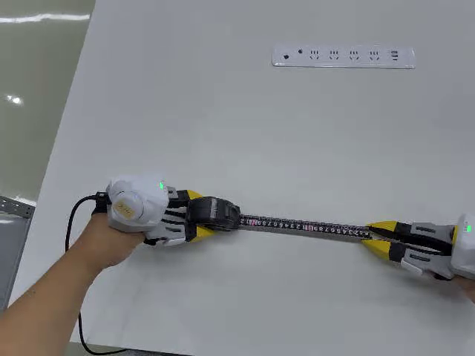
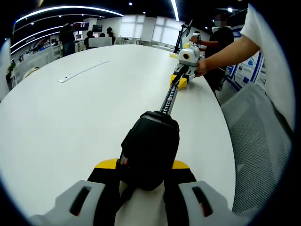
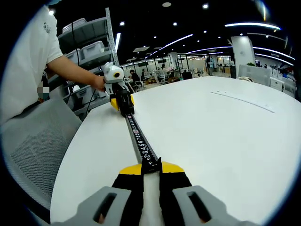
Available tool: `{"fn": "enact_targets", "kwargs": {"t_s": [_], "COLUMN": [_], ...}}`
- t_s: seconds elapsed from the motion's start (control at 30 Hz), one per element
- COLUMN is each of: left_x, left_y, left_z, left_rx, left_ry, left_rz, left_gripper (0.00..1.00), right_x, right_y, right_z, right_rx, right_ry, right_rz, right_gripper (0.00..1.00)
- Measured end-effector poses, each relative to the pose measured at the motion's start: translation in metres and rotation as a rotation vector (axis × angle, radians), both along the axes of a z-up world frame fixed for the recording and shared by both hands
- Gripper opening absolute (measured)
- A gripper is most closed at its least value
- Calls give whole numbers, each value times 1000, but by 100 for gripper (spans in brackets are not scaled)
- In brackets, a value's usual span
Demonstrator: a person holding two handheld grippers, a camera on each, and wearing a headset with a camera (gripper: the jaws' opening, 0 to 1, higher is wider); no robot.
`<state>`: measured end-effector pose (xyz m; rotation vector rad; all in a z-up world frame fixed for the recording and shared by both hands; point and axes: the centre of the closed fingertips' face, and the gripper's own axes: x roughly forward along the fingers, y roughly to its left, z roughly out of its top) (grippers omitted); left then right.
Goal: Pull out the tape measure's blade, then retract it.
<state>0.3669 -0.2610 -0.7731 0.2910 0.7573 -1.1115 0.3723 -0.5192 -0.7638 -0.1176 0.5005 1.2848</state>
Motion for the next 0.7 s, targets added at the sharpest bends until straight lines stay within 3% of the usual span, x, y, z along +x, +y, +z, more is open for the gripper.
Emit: {"fn": "enact_targets", "kwargs": {"t_s": [0.7], "left_x": [0], "left_y": [-3], "left_z": [2], "left_rx": [0], "left_ry": [-4], "left_rz": [4], "left_gripper": [33], "right_x": [0], "right_y": [-22], "right_z": [-3], "right_rx": [-14], "right_ry": [5], "right_rz": [-29], "right_gripper": [10]}}
